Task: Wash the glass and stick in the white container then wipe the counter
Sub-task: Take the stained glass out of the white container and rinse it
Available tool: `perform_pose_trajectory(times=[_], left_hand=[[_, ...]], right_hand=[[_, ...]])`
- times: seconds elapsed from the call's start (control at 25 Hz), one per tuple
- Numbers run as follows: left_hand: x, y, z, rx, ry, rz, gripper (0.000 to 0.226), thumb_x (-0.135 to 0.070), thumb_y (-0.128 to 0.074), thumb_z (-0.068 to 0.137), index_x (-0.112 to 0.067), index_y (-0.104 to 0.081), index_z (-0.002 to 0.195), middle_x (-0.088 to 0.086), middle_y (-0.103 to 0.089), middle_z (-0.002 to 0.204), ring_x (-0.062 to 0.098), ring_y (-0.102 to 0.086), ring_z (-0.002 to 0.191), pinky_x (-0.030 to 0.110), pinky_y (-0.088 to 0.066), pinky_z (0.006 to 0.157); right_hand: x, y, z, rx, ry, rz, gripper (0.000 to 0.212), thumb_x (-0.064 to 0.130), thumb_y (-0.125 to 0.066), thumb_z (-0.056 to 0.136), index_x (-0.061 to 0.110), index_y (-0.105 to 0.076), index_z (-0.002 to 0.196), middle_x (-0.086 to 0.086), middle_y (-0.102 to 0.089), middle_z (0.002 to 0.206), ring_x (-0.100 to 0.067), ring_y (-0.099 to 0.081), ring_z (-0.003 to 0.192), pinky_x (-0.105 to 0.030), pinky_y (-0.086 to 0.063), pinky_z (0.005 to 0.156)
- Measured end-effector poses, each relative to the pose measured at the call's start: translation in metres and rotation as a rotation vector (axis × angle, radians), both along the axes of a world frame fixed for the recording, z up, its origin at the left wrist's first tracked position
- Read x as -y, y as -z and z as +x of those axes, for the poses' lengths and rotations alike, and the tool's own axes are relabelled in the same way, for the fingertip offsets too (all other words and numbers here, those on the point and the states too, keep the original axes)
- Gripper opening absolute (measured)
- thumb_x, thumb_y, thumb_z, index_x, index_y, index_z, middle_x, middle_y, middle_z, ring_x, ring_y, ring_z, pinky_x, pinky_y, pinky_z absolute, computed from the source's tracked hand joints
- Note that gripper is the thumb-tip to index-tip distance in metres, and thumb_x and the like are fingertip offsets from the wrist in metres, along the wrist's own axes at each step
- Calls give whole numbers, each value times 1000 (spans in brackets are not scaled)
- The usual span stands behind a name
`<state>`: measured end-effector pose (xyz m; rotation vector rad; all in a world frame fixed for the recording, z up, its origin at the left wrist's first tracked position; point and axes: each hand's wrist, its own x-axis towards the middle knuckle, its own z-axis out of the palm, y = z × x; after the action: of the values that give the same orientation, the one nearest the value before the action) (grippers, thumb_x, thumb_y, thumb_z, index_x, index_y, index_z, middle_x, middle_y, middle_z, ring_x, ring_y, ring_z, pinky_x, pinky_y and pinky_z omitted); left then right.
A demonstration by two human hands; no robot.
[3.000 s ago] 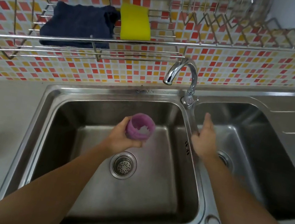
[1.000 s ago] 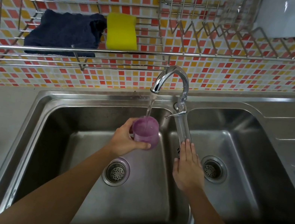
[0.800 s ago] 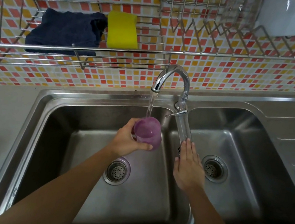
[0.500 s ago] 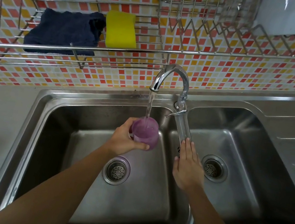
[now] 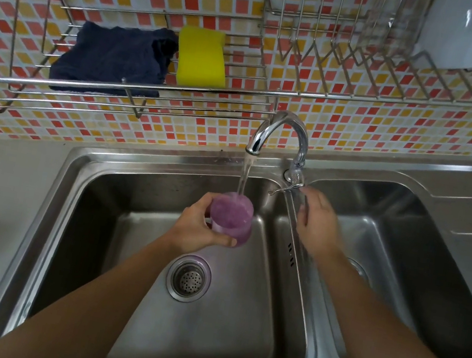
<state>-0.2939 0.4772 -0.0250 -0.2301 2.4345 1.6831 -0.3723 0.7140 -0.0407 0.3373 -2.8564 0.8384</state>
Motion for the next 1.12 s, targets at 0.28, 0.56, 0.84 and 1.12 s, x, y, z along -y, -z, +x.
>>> perform_pose_trajectory(times=[0.28,0.56,0.84,1.12], left_hand=[[9,0,6,28,43,-17,78,-11,-91,51,-30,-53,116,-11,-61,106,9,-60,99,27,-52,83],[12,-3,11,24,33,-34,78,-13,-91,52,-31,-51,117,-14,-59,107,9,-59,98,26,-53,84],[3,-8,9,9,21,-15,78,-15,-92,51,-29,-54,118,-12,-63,106,7,-60,98,27,-52,86],[-4,-5,22,-11,14,-82,76,-10,-90,53,-26,-52,117,-14,-59,104,3,-57,95,9,-43,74]], right_hand=[[29,-1,-45,121,-304,493,57,-4,-60,79,20,-45,129,-7,-47,135,-25,-43,126,-47,-49,93],[45,-17,-56,70,-197,564,32,0,-50,88,8,-46,119,-16,-58,107,-33,-60,97,-44,-53,74],[13,-21,-40,105,97,-50,27,21,-46,96,7,-53,118,-20,-61,111,-35,-60,98,-43,-50,87],[-2,40,76,205,20,319,55,31,-22,98,8,-13,148,-10,-7,157,-23,-3,145,-37,-4,115]])
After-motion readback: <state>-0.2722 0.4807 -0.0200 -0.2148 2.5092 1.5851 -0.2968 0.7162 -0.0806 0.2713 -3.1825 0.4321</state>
